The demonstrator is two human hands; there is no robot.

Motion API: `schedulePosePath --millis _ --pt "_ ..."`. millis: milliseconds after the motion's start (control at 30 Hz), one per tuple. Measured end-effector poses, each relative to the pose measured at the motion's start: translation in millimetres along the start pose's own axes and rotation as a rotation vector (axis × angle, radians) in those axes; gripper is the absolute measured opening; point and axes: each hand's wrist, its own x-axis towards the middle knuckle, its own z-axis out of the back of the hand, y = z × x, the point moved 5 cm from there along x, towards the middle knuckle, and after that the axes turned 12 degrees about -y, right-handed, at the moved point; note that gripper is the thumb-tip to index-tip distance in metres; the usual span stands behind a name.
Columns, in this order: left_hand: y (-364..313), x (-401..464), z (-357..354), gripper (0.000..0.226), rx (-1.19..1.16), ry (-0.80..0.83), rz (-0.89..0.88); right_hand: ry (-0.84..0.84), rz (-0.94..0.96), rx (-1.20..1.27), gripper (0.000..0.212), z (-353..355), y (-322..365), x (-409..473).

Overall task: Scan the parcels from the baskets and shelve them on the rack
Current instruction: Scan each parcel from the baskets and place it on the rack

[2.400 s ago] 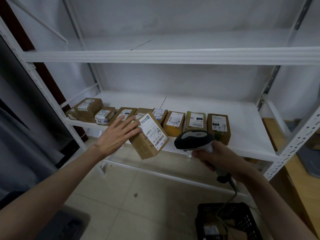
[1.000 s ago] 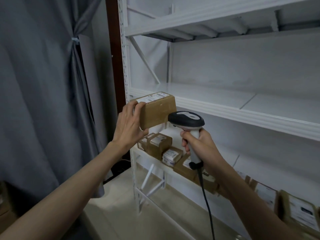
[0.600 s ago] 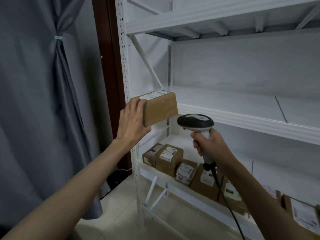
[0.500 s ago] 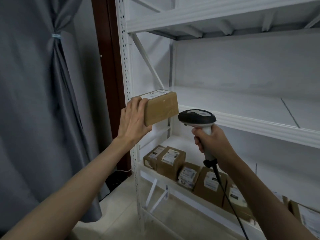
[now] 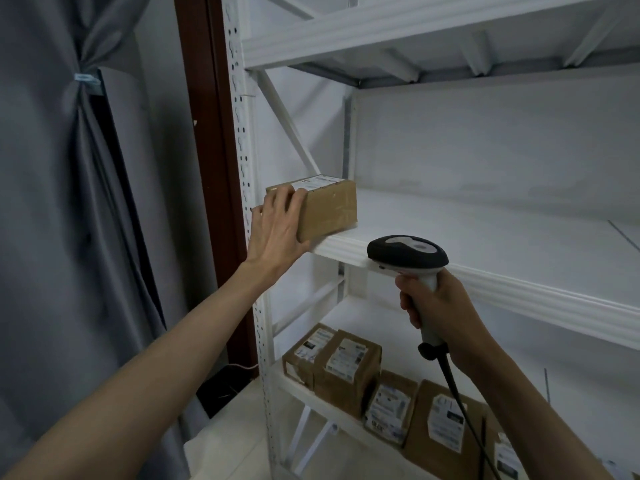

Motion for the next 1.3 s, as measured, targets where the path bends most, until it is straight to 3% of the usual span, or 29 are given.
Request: schedulePosePath --millis 300,633,733,900,1300 --pt "-12 22 -43 0.098 0.004 0.098 -0.068 -0.043 0.015 0.014 0.016 7 -7 27" --pt "-14 9 -46 0.128 -0.324 0.261 0.017 -0.107 -0.008 0.019 0.023 25 -3 5" --pt "-24 -1 -30 0.114 -0.354 0.211 0.029 -0.138 0.004 0.020 0.024 36 5 -13" --pt "-64 -29 9 0.062 -0.460 0.095 -0.045 -0.223 -0.013 -0.026 0.017 60 19 -52" --pt "-262 -156 44 0.021 -0.907 0.338 -0.318 -0.514 -0.336 -0.321 0.008 200 -24 -242"
